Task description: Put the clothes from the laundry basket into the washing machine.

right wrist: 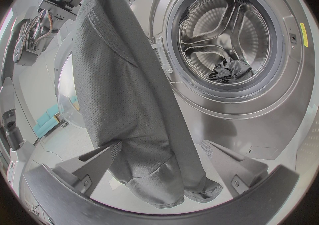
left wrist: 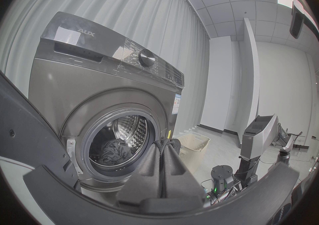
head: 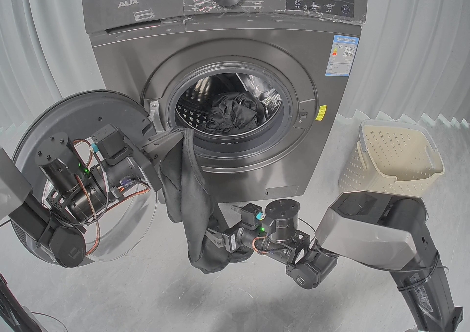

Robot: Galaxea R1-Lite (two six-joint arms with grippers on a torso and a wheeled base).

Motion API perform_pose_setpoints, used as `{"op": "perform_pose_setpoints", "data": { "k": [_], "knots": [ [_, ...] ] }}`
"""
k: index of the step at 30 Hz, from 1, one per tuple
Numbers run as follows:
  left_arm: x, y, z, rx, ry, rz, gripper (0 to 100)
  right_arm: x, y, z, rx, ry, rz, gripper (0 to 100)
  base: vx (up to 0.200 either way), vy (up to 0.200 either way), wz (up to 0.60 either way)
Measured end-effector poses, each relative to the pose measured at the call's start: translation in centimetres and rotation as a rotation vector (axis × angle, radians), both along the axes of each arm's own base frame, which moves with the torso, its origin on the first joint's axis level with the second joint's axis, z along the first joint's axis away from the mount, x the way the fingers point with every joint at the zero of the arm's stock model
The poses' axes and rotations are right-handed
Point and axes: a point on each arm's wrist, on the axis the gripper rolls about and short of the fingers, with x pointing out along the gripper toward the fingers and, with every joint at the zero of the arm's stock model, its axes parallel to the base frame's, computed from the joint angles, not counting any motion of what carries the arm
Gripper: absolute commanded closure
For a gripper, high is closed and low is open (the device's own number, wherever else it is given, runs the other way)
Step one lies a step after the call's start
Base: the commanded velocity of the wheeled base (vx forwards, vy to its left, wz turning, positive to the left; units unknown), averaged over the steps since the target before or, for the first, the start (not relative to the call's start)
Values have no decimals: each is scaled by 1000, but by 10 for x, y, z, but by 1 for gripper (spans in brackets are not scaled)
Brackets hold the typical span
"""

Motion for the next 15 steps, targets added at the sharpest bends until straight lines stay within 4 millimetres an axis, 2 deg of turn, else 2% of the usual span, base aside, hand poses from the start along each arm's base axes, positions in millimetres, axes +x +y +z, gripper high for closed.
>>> {"op": "perform_pose_setpoints", "data": {
  "k": [8,15],
  "knots": [
    [0,0,0,0,1,-1,100,6,6,-2,39,-5,11,0,0,0,0],
    [0,0,0,0,1,0,100,-4,14,-4,88,0,92,0,0,0,0]
  ]
}}
